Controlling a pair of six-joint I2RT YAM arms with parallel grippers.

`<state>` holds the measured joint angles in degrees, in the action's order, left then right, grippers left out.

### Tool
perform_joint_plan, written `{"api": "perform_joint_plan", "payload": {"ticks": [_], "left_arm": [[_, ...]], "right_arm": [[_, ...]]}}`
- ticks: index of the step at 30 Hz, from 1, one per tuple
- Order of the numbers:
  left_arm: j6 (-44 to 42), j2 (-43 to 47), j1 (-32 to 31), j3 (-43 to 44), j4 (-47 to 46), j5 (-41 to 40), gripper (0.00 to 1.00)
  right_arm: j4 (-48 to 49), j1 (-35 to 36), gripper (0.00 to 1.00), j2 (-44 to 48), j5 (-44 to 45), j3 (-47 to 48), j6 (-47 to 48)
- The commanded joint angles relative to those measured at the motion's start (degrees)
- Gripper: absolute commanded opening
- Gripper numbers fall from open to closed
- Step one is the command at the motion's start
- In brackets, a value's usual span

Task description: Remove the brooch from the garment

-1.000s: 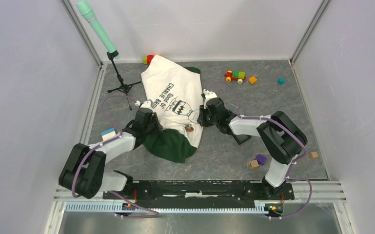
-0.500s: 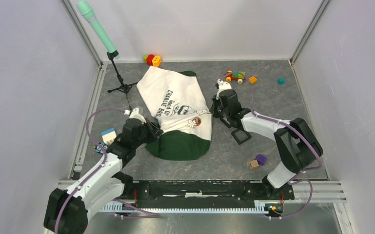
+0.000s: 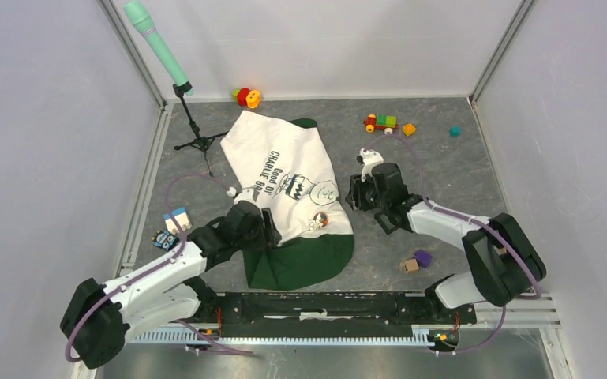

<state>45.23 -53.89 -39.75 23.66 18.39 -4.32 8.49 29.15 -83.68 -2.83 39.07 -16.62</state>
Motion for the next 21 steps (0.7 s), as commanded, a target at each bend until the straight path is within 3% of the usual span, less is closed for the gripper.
{"api": "perform_joint_plan", "payload": {"ticks": [1,6,14,19,21], "left_arm": [[-5.98,-0.18,-4.79,12.97,12.19,-17.80,0.69],[-9.19,-8.34,-11.33,21.05,13.23,-21.64,0.69],[-13.41,-21.12,-14.39,24.76,2.37,-11.01,0.68],[-13.44,-24.89,-14.39,24.22,-2.35,-6.85,0.67],[-13.52,-24.84,-14.34,23.13,-4.25,-5.78,0.66]], "right_arm": [[5.31,0.21,0.48,4.91,-7.16,-4.15,3.40],[12.47,0.36,0.64,5.31,-13.76,-8.57,2.37],[16.34,2.32,0.59,-1.34,-16.37,-9.10,1.68],[18.88,2.94,0.41,-5.57,-20.35,-8.99,0.19],[22.52,2.99,0.15,-5.39,-23.52,-10.50,-1.65]]}}
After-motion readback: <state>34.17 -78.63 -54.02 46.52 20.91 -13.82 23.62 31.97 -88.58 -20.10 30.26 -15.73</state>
